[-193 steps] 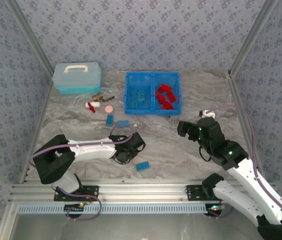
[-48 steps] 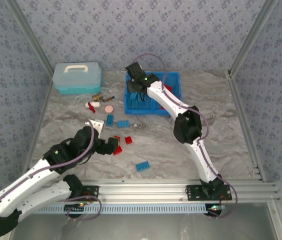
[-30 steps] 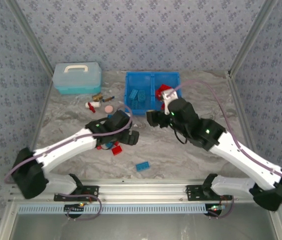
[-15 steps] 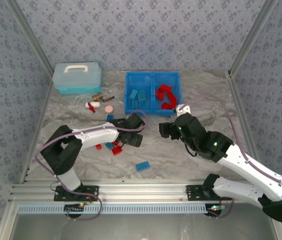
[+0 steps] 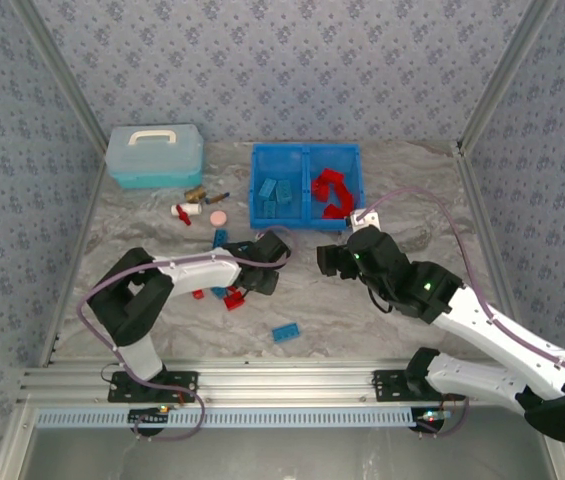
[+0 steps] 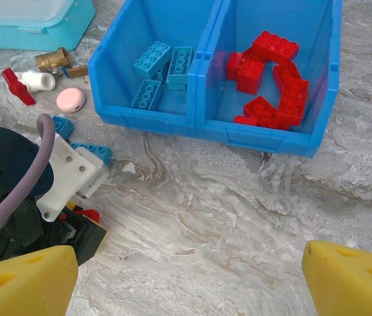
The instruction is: Sort the legos into containers by color
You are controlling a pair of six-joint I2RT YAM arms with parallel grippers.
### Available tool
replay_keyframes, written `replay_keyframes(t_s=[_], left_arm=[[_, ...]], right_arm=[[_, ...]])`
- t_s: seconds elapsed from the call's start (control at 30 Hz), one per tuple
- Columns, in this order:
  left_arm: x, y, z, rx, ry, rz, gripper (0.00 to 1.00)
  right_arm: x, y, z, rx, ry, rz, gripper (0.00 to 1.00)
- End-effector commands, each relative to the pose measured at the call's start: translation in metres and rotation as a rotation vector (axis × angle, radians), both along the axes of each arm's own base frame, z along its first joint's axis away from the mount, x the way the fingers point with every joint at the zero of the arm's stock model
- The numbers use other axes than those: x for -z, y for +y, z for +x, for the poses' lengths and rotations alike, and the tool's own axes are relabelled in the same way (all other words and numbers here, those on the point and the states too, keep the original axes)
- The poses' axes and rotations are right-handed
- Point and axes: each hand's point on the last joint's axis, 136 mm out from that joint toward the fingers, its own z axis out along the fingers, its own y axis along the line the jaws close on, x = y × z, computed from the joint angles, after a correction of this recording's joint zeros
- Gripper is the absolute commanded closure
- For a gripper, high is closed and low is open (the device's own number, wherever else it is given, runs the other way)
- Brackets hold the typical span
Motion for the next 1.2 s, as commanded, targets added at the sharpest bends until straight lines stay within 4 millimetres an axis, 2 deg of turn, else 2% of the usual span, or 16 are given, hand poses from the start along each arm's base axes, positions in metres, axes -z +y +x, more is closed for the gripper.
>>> replay_keyframes(t_s=[0.0, 0.1, 0.2, 0.27, 0.37, 0.4, 0.47, 0.57, 0.67, 0.77, 0.87, 0.97, 1.03, 1.17], left_arm=[[-0.01, -0.003, -0.007, -0.006, 0.006, -0.046, 0.75], [-0.063, -0.03, -0.003, 0.032, -0.08, -0.147, 0.76], [-0.122, -0.062, 0.013, 0.078, -0.189, -0.227, 0.76], [-0.156, -0.085, 0.033, 0.097, -0.262, -0.261, 0.76], [-0.19, -0.119, 0.069, 0.122, -0.37, -0.269, 0.76], [-0.196, -0.129, 0.082, 0.127, -0.404, -0.262, 0.76], [-0.205, -0.15, 0.111, 0.137, -0.463, -0.248, 0.76], [-0.204, -0.17, 0.157, 0.116, -0.499, -0.227, 0.77], [-0.188, -0.184, 0.192, 0.119, -0.508, -0.19, 0.77], [-0.166, -0.197, 0.212, 0.134, -0.505, -0.169, 0.75], [-0.147, -0.204, 0.223, 0.126, -0.495, -0.17, 0.69], [-0.147, -0.209, 0.224, 0.13, -0.493, -0.198, 0.61], [-0.16, -0.212, 0.221, 0.132, -0.496, -0.23, 0.55], [-0.207, -0.213, 0.209, 0.142, -0.533, -0.294, 0.42]], right_arm=[[-0.013, -0.005, -0.002, 0.032, -0.015, 0.027, 0.09], [-0.019, -0.011, -0.007, 0.049, -0.021, 0.064, 0.09], [-0.026, -0.025, -0.013, 0.085, -0.041, 0.103, 0.08], [-0.029, -0.037, -0.017, 0.116, -0.057, 0.121, 0.08], [-0.029, -0.054, -0.024, 0.155, -0.076, 0.13, 0.07], [-0.03, -0.058, -0.026, 0.16, -0.08, 0.13, 0.07], [-0.031, -0.065, -0.03, 0.178, -0.079, 0.15, 0.07], [-0.035, -0.07, -0.037, 0.175, -0.077, 0.164, 0.07], [-0.037, -0.076, -0.042, 0.174, -0.073, 0.167, 0.07], [-0.037, -0.078, -0.045, 0.168, -0.071, 0.166, 0.06], [-0.035, -0.077, -0.046, 0.163, -0.066, 0.167, 0.06], [-0.037, -0.075, -0.046, 0.151, -0.066, 0.173, 0.06], [-0.037, -0.074, -0.046, 0.146, -0.067, 0.174, 0.06], [-0.037, -0.073, -0.046, 0.14, -0.069, 0.174, 0.05]])
